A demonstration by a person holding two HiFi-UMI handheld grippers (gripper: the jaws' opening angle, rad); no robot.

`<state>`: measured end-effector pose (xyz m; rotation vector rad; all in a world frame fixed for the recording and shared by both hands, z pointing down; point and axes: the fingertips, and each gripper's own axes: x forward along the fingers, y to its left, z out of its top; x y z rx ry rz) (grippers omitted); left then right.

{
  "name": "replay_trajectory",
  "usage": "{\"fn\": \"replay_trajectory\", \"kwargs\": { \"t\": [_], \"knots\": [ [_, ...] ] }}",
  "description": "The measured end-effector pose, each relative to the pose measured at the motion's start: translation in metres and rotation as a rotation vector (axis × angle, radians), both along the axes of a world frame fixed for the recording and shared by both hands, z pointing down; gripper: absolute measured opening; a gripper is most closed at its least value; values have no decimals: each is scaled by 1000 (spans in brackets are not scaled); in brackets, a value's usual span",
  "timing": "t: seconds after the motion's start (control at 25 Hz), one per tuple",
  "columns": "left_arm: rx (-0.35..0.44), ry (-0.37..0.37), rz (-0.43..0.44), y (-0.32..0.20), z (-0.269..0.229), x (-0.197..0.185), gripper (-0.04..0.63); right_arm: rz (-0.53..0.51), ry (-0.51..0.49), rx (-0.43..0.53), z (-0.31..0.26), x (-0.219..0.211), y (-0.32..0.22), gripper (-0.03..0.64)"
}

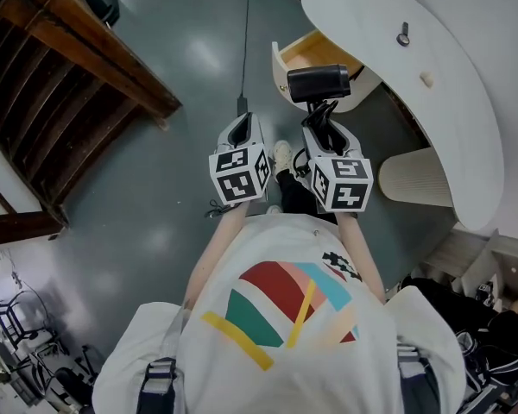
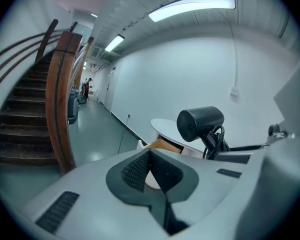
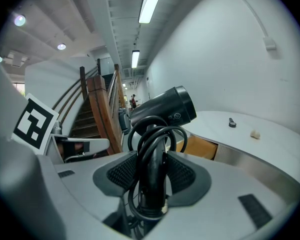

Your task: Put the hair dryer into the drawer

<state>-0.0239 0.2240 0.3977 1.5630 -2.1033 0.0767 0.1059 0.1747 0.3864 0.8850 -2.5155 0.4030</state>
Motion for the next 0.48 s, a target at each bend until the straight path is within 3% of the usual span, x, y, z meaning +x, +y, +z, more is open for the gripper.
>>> {"fn": "replay_trajectory", "kwargs": {
  "t": [0.48],
  "knots": [
    [10,-43,15,-80,-4,-33,15,-17,-8,-15,2,-48,-87,195]
  ]
}}
